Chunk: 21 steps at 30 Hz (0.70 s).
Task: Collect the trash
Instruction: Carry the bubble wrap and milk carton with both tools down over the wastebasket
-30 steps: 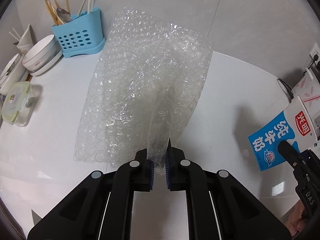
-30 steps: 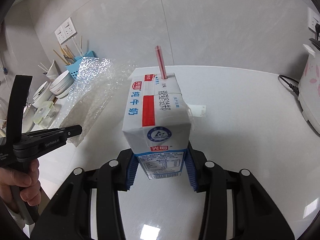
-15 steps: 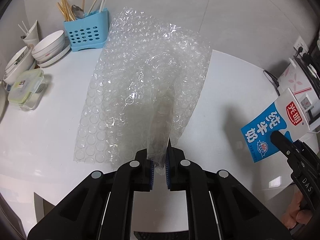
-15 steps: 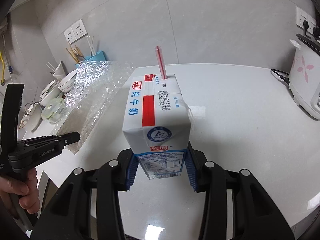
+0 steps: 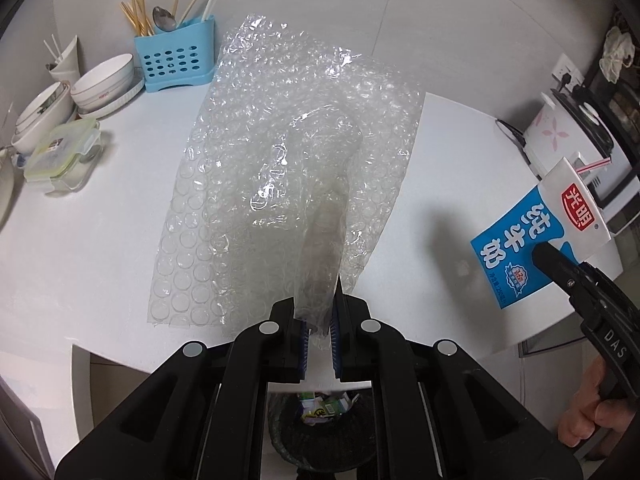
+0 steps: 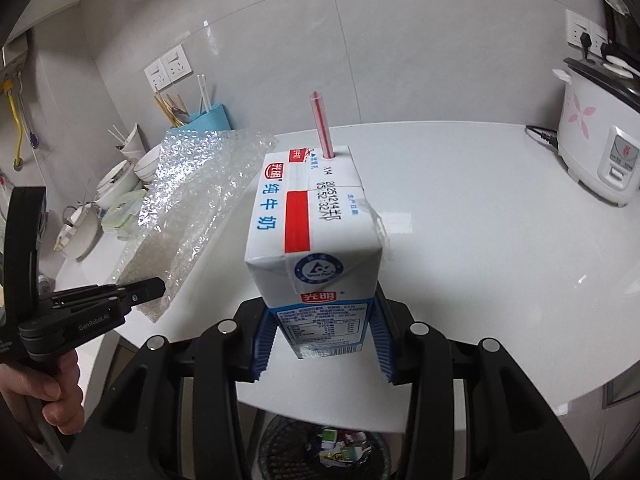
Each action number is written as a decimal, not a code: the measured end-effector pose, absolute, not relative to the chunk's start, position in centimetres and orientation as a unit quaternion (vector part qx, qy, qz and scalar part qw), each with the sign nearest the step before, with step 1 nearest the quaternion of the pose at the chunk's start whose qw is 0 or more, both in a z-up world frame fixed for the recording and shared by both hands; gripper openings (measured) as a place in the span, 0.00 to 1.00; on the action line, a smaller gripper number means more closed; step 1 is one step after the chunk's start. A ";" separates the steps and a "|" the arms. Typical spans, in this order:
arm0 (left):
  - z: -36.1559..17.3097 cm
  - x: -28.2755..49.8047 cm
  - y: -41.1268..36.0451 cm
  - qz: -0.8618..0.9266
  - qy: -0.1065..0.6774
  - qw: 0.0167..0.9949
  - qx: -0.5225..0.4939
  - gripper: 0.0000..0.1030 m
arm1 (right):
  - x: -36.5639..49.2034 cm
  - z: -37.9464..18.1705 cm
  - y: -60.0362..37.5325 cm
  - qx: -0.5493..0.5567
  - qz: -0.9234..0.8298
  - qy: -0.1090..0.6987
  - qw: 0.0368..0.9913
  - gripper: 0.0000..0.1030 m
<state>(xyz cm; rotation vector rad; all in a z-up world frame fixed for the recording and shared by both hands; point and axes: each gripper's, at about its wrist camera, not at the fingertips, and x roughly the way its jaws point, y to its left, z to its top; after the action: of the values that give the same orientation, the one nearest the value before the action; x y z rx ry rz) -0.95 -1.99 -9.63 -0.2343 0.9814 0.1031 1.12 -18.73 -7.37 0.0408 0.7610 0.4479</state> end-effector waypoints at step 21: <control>-10.0 -13.5 -3.2 -0.003 0.486 0.869 -0.098 0.07 | -9.0 -8.6 -19.1 -0.016 0.236 0.369 0.899 0.38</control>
<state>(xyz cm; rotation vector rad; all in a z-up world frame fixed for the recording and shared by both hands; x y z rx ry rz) -13.54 -3.23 -9.99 -0.2043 1.0168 -0.0063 -9.04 -19.14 -8.64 -0.0331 0.7640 0.4894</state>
